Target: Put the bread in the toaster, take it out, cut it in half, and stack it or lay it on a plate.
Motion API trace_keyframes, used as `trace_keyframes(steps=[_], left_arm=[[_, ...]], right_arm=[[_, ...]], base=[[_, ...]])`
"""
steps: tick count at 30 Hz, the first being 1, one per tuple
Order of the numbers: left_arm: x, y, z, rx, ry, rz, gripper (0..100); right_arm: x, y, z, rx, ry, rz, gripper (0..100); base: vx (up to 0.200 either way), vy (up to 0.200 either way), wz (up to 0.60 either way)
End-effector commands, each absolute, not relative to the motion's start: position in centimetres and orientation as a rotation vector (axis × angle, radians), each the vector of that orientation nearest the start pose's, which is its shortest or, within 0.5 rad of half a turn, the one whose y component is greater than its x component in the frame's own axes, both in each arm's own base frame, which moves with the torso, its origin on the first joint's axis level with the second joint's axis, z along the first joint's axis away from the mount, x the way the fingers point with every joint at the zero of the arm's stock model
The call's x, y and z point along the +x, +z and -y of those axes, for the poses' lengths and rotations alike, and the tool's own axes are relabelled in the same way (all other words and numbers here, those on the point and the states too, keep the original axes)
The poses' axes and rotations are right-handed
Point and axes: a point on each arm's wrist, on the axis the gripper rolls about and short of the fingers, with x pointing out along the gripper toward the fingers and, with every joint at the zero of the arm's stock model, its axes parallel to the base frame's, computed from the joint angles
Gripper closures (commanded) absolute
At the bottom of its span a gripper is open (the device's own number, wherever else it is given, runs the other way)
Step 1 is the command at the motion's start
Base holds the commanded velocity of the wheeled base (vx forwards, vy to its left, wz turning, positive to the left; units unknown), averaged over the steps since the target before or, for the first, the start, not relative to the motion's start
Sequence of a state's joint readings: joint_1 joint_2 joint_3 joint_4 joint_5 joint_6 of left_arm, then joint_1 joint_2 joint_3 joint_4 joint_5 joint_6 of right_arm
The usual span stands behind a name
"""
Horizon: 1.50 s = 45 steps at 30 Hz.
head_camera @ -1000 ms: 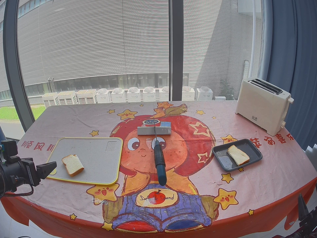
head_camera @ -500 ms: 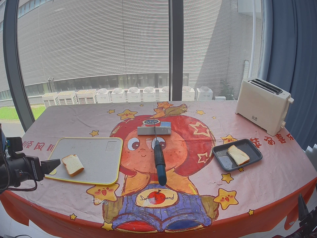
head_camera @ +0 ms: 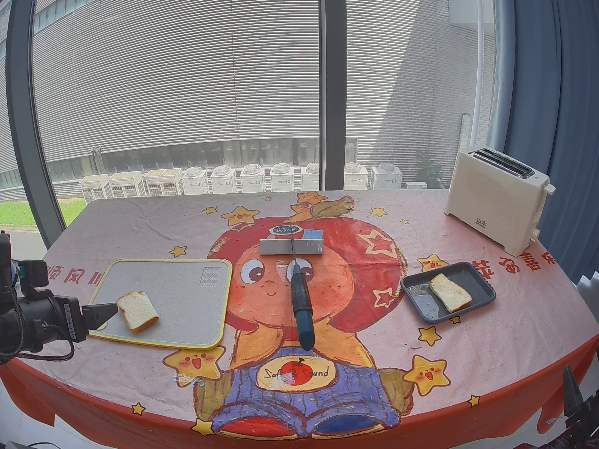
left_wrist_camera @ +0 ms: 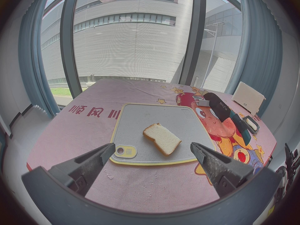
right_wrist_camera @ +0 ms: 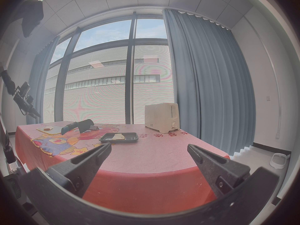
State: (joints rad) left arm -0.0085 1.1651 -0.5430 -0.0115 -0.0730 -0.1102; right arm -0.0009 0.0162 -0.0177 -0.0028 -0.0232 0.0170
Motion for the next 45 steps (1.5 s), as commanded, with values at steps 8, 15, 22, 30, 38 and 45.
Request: trace_keyframes(steps=[8, 15, 22, 30, 38, 45], left_arm=[[15.7, 16.7, 0.2, -0.123, -0.004, -0.666, 0], [17.2, 15.8, 0.1, -0.117, 0.067, -0.720, 0], [19.0, 15.3, 0.1, -0.137, 0.109, -0.761, 0], [20.9, 14.9, 0.1, -0.135, 0.148, -0.786, 0], [22.1, 14.3, 0.0, -0.126, 0.191, -0.814, 0], [21.9, 14.4, 0.1, -0.129, 0.184, -0.811, 0]], right_arm=[[-2.3, 7.6, 0.0, 0.017, -0.025, 0.003, 0], [-2.3, 7.6, 0.1, 0.017, -0.023, 0.003, 0], [-2.3, 7.6, 0.0, 0.017, -0.025, 0.005, 0], [-2.3, 7.6, 0.0, 0.017, -0.025, 0.003, 0], [-2.3, 7.6, 0.1, 0.017, -0.023, 0.005, 0], [-2.3, 7.6, 0.0, 0.017, -0.025, 0.003, 0]], base=[[0.000, 0.000, 0.00], [0.000, 0.000, 0.00], [0.000, 0.000, 0.00], [0.000, 0.000, 0.00], [0.000, 0.000, 0.00], [0.000, 0.000, 0.00]])
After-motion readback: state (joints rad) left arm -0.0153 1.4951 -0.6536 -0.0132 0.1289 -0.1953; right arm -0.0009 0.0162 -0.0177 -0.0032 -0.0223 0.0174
